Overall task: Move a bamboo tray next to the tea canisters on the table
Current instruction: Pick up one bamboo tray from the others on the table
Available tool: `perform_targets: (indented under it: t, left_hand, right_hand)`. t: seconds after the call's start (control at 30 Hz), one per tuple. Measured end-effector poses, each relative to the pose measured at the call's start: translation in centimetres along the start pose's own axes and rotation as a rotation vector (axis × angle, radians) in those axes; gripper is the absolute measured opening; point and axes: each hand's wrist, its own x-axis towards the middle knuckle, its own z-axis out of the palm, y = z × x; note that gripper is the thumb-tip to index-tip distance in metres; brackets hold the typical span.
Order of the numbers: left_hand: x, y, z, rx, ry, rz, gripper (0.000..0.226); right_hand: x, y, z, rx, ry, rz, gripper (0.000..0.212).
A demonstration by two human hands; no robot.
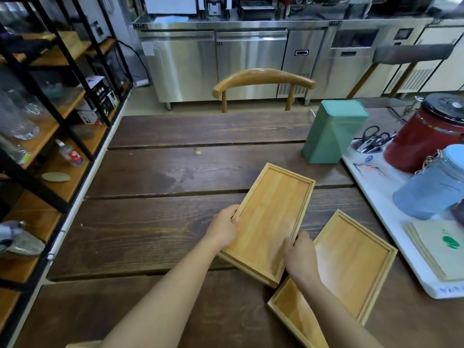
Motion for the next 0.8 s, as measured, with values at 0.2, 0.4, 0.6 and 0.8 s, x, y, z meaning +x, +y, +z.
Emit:
perform_targets:
  t: [0.2,0.4,0.6,0.8]
  left_hand:
    - [0.1,-0.2,0.2,-0.020,0.063,-0.037,0.040]
    - [0.2,0.6,0.9,0.113,0.099,-0.112,0.037]
    - [0.4,0.4,0.0,-0.136,0.099,-0.221,0.035]
    - [0.0,0.8,-1.9,-0.346,0.019,-0.284,0.040]
  right_hand:
    - [0.1,0.0,0.6,-0.007,-0.024,0.033,0.033]
    - [0.3,-0.9,0.5,0.206,-0.146,0.236,0.035]
    - [-1.0,-1.4,-0.3,0.485,-0.174,0.297,0.012]
    - [-1.8,-2.7,-0.6,0.630,-0.103,0.279,0.039]
